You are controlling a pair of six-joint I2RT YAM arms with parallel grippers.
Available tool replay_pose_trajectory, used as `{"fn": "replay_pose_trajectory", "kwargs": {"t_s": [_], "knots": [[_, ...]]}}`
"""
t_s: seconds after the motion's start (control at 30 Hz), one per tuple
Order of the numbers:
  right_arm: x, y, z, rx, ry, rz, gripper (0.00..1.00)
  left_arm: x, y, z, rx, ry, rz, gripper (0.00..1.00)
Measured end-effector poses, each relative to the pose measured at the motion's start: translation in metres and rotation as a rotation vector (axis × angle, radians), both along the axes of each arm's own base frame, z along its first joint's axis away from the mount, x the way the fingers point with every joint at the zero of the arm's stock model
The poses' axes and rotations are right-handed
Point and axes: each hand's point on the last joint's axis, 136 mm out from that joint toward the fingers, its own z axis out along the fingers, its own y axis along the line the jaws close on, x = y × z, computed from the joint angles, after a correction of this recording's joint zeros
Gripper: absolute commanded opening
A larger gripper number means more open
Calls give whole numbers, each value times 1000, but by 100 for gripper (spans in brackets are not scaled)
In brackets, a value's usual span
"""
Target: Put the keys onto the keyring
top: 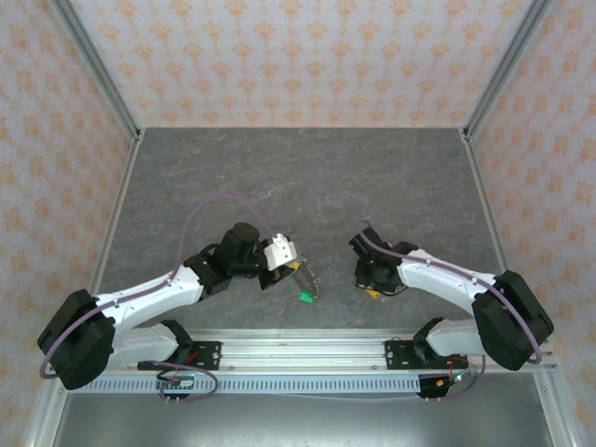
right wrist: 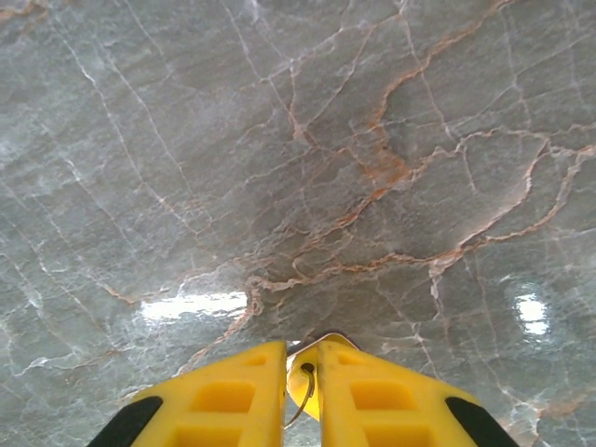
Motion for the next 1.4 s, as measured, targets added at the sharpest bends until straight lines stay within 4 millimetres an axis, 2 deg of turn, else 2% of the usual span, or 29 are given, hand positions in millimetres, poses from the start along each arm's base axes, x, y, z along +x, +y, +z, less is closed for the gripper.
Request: {"fn": "replay_pose_trajectory", "kwargs": {"t_s": [0.33,0.5,0.57,0.73,1.2,1.4], "knots": [[-2,2,2,13,21,-15,21,-1,1,0,3,3,-1,0],[-5,2,-2,5,50,-23,16,-1,1,-1,6,7,-1,0],[-5,3,-2,1,56,-22,10,-1,1,-2,7,8,0,0],[-4,4,1,6,56,-22,8,-2,1,0,4,5,-1,0],[-8,6,-1,10,82,-4,14,-2,2,1,3,3,0,0],[-12,6,-4,6,109,1,11,-2,2,1,3,3,-1,0]]}}
